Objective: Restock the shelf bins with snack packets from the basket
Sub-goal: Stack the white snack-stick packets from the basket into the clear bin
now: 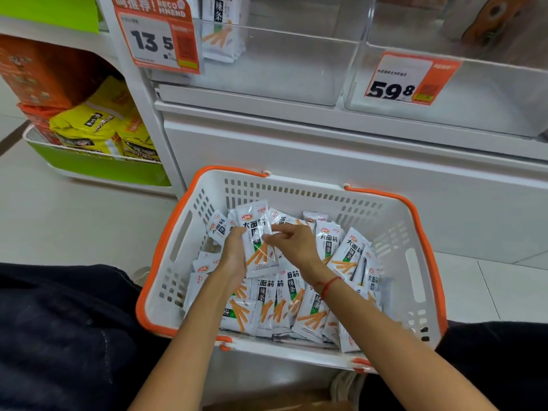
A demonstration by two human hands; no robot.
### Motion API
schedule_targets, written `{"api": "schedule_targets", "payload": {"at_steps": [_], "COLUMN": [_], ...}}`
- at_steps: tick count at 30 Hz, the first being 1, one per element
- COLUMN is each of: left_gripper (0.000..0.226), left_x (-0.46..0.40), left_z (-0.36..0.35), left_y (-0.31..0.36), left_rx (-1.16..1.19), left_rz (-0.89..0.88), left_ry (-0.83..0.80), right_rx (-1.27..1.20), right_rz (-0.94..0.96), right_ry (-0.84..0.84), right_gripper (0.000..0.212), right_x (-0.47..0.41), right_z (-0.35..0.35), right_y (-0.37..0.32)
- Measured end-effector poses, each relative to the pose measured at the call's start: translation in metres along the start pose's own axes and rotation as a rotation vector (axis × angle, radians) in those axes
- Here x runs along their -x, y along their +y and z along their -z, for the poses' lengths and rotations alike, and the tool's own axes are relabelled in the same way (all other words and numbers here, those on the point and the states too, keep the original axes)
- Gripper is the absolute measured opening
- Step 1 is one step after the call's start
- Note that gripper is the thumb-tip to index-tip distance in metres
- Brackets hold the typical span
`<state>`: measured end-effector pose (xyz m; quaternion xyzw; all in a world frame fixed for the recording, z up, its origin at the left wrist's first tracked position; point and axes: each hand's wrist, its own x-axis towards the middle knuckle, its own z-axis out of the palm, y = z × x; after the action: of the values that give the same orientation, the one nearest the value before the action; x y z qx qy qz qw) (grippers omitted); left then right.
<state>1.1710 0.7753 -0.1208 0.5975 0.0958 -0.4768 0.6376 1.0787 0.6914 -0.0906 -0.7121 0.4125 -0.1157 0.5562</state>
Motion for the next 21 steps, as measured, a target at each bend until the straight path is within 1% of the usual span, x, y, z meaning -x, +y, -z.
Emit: {"api": "schedule_targets", "payload": {"at_steps": [1,3,5,7,8,9,10,11,12,13,14,17,19,21], "left_gripper": [0.039,0.030,0.029,0.028,0.027,0.028,0.031,0.034,0.035,0.036,0.036,0.033,0.034,0.034], "left_x": [0.004,0.008,0.009,0.009,0.009,0.008,0.006,0.005,0.004,0.004,0.004,0.006,0.005,0.002], "left_z": [-0.001,0.000,0.004,0.009,0.012,0.017,0.023,0.027,0.032,0.035,0.037,0.036,0.036,0.037], "left_y": [0.000,0.000,0.001,0.008,0.012,0.016,0.020,0.023,0.027,0.029,0.031,0.031,0.029,0.026], "left_rx": [0.017,0.005,-0.032,-0.038,-0.034,-0.018,-0.001,0.025,0.041,0.051,0.049,0.042,0.039,0.031], "left_rz": [-0.003,-0.026,-0.064,-0.104,-0.119,-0.129,-0.137,-0.146,-0.160,-0.175,-0.189,-0.201,-0.179,-0.149], "left_ry": [-0.040,-0.069,-0.088,-0.058,-0.028,-0.002,0.011,0.011,0.008,0.005,0.001,-0.012,0.006,0.024], "right_rx": [-0.006,-0.014,-0.047,-0.062,0.026,0.193,0.396,0.588,0.740,0.837,0.883,0.891,0.805,0.638], "right_rz": [0.028,0.072,0.094,0.070,0.048,0.018,-0.026,-0.080,-0.127,-0.142,-0.137,-0.059,-0.080,-0.141], "right_ry": [0.025,0.043,0.007,0.015,0.027,-0.013,-0.122,-0.272,-0.395,-0.455,-0.446,-0.316,-0.321,-0.352], "right_gripper": [0.034,0.029,0.022,0.016,0.022,0.028,0.033,0.037,0.040,0.042,0.043,0.040,0.036,0.025], "right_x": [0.001,0.000,-0.002,-0.004,-0.007,-0.010,-0.011,-0.008,-0.004,0.001,0.008,0.020,0.015,0.002], "right_z": [-0.002,-0.004,-0.003,0.000,0.002,0.005,0.007,0.007,0.004,-0.001,-0.008,-0.024,-0.026,-0.017], "right_y": [-0.001,-0.002,-0.002,0.003,0.008,0.016,0.024,0.031,0.038,0.044,0.047,0.052,0.053,0.050]}}
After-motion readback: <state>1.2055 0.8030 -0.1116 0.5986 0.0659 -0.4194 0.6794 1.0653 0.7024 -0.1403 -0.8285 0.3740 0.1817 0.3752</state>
